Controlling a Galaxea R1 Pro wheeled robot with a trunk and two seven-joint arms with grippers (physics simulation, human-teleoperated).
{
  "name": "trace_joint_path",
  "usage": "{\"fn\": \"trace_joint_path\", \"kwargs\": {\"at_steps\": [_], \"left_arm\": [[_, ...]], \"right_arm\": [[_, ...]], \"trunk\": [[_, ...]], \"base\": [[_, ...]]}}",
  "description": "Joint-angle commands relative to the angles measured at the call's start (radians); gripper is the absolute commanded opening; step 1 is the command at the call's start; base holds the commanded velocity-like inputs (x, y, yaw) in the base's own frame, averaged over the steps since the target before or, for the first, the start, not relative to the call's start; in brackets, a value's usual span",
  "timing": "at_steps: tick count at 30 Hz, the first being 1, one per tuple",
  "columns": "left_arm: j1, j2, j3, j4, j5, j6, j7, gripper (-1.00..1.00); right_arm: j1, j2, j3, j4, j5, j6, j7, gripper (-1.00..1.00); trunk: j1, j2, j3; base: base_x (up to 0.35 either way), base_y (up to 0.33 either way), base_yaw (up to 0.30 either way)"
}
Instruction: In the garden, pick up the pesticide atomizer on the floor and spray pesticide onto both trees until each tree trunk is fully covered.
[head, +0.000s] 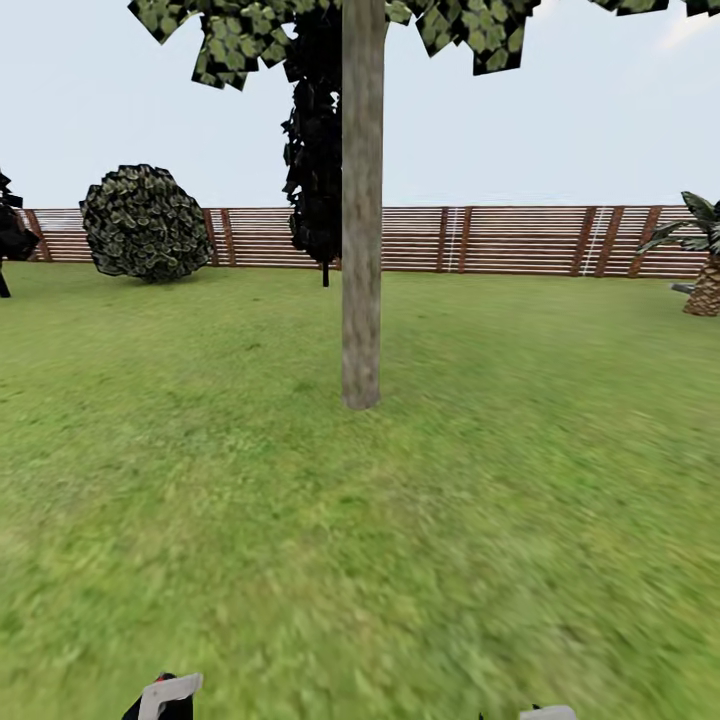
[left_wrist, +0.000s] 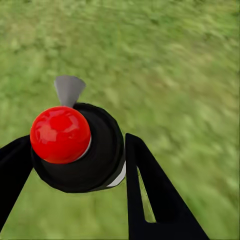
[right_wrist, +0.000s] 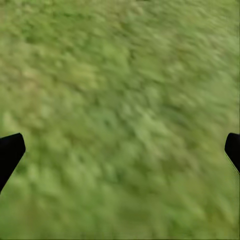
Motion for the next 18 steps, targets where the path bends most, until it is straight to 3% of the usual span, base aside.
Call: {"fn": "trace_joint_path", "kwargs": {"at_steps": [1, 18], "left_arm": [[0.0, 0.0, 0.0, 0.0, 0.0, 0.0, 0.0, -1.0], [0.0, 0.0, 0.0, 0.0, 0.0, 0.0, 0.0, -1.0]], "right_arm": [[0.0, 0.0, 0.0, 0.0, 0.0, 0.0, 0.0, 1.0], [0.0, 0.0, 0.0, 0.001, 0.0, 0.0, 0.0, 1.0]], "trunk": [[0.0, 0.0, 0.0], [0.0, 0.0, 0.0]], "base": [[0.339, 0.0, 0.0], [0.339, 0.0, 0.0]]}}
